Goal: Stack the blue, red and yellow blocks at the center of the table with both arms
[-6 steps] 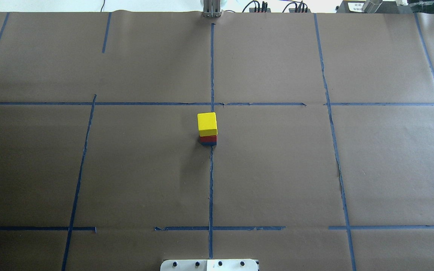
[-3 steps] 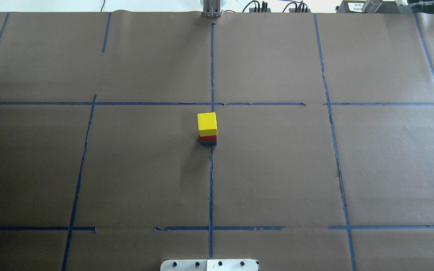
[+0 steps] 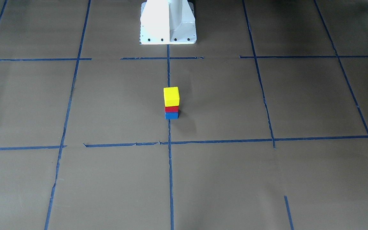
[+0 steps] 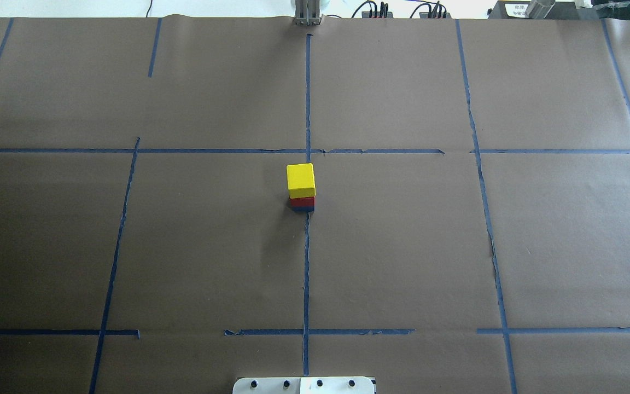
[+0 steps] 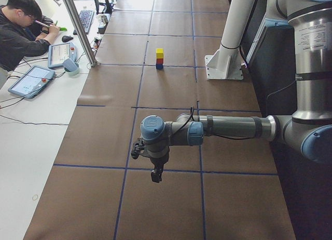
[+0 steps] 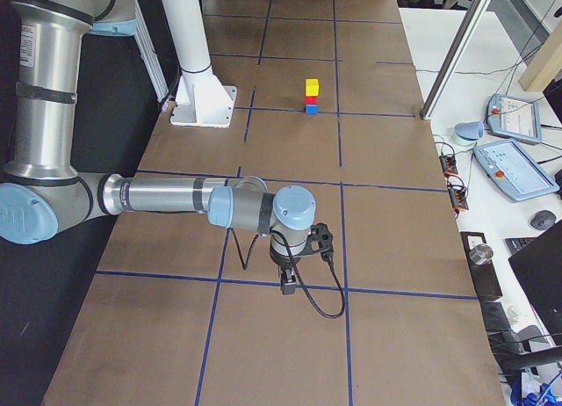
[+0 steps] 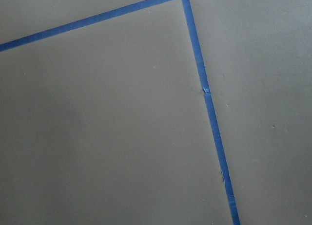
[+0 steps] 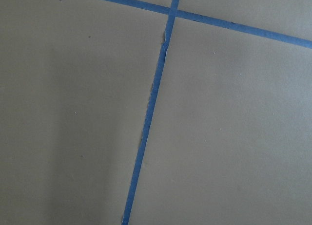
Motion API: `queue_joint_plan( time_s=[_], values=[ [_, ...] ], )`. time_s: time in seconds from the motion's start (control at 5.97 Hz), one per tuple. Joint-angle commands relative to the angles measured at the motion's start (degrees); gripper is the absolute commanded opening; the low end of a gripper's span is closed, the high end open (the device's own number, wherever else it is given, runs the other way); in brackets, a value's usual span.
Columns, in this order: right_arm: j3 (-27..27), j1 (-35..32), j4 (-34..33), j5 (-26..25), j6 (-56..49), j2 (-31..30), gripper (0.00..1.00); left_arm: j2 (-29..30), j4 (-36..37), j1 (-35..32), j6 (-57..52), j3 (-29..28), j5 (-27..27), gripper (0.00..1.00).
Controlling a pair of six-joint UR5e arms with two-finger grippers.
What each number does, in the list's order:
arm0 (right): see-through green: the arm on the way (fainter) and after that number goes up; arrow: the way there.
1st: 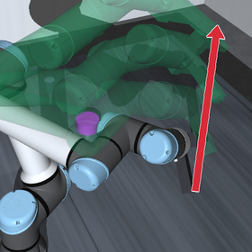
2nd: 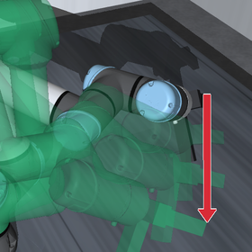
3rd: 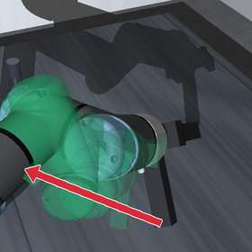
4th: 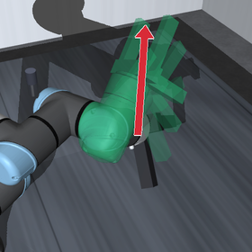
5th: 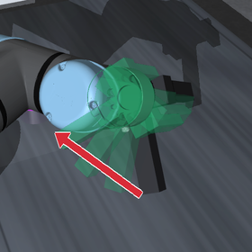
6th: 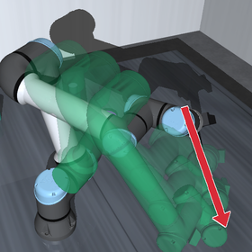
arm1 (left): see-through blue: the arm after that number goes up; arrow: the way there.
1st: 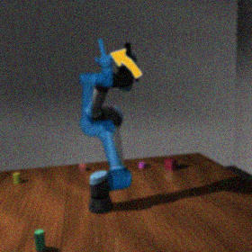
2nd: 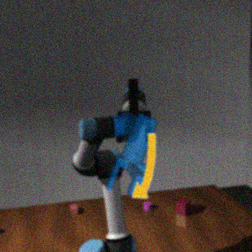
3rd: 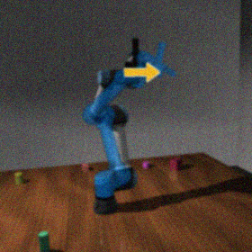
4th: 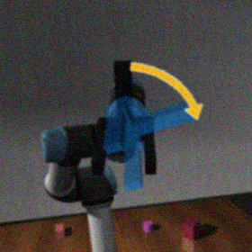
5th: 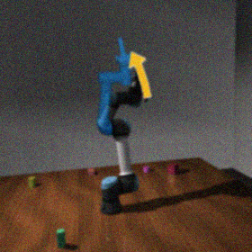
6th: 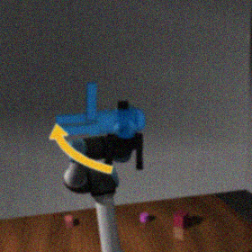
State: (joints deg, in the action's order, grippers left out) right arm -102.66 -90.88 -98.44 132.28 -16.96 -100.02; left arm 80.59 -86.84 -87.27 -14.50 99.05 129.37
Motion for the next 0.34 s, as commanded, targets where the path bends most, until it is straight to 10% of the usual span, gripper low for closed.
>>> queue_joint_plan(
  time_s=[0.0,0.17],
  values=[
    [0.00,0.00,0.00,0.00,0.00,0.00,1.00,0.00,0.00,0.00,0.00,0.00,0.00,1.00],
    [-0.09,0.00,0.09,0.00,0.00,0.00,1.00,0.00,0.00,0.00,0.00,0.00,0.00,1.00]
  ],
)
